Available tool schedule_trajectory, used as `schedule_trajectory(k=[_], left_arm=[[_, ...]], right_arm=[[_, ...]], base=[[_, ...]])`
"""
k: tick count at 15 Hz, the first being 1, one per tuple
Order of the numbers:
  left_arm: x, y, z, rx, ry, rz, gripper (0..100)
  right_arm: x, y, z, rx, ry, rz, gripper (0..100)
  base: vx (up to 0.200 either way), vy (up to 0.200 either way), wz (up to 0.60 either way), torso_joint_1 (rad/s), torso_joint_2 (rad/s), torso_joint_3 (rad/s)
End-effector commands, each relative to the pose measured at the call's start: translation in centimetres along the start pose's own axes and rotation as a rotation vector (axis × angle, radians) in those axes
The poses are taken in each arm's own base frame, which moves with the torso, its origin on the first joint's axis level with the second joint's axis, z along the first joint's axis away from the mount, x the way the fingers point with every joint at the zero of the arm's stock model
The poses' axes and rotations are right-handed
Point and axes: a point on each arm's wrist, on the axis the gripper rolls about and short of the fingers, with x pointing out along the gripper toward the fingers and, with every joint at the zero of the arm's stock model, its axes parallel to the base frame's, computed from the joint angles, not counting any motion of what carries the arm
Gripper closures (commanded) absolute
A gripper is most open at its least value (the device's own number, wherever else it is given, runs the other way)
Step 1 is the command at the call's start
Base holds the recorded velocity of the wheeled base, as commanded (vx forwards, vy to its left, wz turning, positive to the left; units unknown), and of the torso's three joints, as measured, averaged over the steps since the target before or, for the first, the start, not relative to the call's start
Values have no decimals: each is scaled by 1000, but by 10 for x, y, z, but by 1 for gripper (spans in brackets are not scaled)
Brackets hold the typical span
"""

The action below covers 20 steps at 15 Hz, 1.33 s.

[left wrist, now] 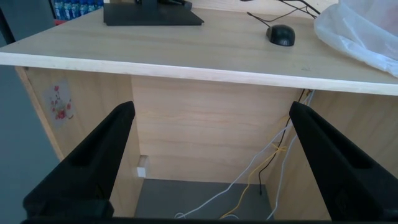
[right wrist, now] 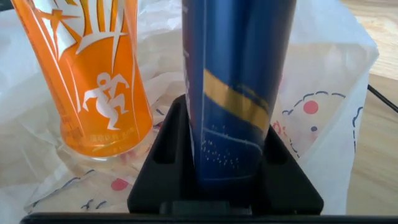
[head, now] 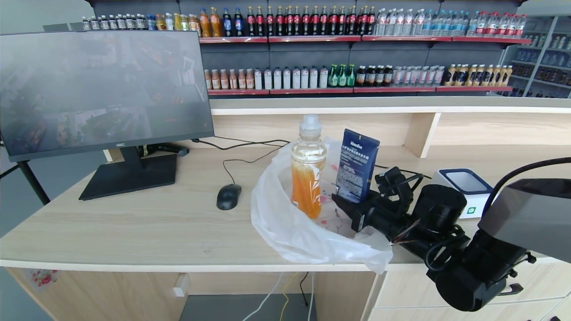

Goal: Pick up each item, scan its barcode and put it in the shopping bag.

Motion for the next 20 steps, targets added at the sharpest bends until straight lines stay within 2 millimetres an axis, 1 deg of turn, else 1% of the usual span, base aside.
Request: schedule_trajectory(k=[1,5,8,10,12,14,16,18,19,20], left_arm=[[0,0,0,1,0,0,0],[0,0,0,-1,0,0,0],[0,0,0,1,0,0,0],[0,0,0,1,0,0,0],[0,0,0,2,0,0,0],[0,0,0,4,0,0,0],[0,0,0,4,0,0,0],[0,0,0,-1,2,0,0],[0,0,0,1,2,2,0],[0,0,0,1,2,0,0]], right_arm=[[4,-1,7,4,-45,-4,0],[1,-1,14,5,-61,-5,0],[-6,0,17,8,-57,-6,0],[-9,-2,25,3,-77,-12,0],[-17,-1,38,-4,-109,-13,0],[-37,-1,48,-5,-108,-26,0],[-61,-4,65,-15,-137,-51,0],[-86,0,81,-32,-174,-59,0],[-92,1,84,-38,-180,-60,0],[-104,5,89,-53,-191,-60,0]], base=[[0,0,0,0,0,0],[0,0,0,0,0,0],[0,0,0,0,0,0],[0,0,0,0,0,0],[0,0,0,0,0,0],[0,0,0,0,0,0],[0,0,0,0,0,0],[0,0,0,0,0,0],[0,0,0,0,0,0],[0,0,0,0,0,0]])
